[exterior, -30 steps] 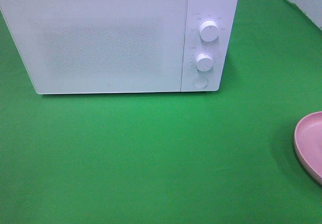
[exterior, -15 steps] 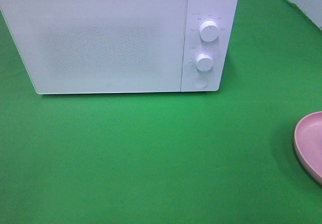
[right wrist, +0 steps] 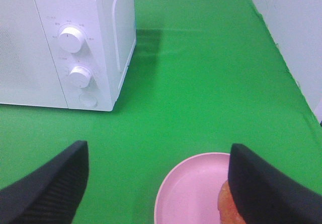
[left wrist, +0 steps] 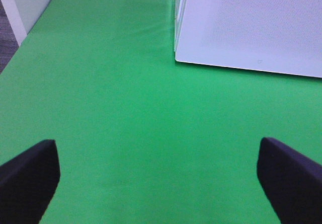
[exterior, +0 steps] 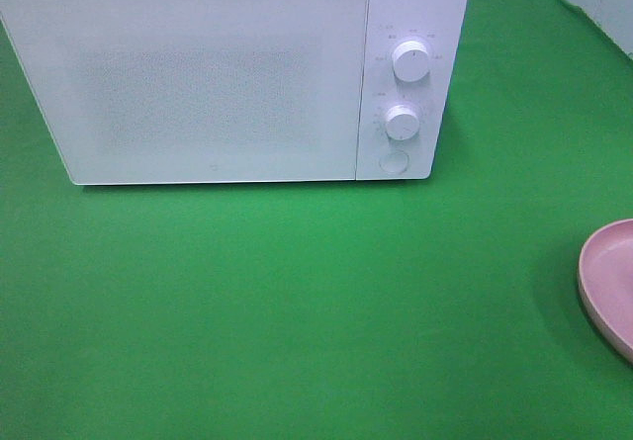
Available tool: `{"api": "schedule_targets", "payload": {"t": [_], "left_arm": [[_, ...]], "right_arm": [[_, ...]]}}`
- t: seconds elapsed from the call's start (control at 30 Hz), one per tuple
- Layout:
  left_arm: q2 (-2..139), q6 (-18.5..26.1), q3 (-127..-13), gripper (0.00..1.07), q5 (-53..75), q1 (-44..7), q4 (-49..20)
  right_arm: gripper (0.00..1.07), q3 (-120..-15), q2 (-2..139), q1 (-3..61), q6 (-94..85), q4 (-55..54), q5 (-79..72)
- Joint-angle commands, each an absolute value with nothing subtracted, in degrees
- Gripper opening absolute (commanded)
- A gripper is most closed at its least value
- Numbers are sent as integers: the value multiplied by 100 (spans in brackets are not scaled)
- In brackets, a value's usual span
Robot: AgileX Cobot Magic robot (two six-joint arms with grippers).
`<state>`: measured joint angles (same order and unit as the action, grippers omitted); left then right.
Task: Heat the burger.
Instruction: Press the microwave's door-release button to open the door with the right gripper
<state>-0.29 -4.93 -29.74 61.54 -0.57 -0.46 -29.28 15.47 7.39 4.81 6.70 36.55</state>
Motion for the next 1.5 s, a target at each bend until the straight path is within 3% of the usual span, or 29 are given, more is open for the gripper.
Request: {"api": "schedule_targets", "payload": {"t": [0.03,0.8,1.33,1.4,1.5], "left_arm": [[-115,-481,-2956,100,6113,-40,-80],[-115,-481,-2956,100,6113,-40,-80],[-115,-481,-2956,100,6113,-40,-80],[-115,-481,-2956,100,6113,-40,-80],[-115,-481,-2956,100,6113,-40,-80]], "right_arm": [[74,-2951,1908,716,481,693,3168],[74,-2905,4194,716,613,693,1066],[74,-1874,5409,716,229,653,-2206],[74,-1633,5821,716,-464,63,-3243],[74,-1581,5930,716,-647,-138,-3449]]}}
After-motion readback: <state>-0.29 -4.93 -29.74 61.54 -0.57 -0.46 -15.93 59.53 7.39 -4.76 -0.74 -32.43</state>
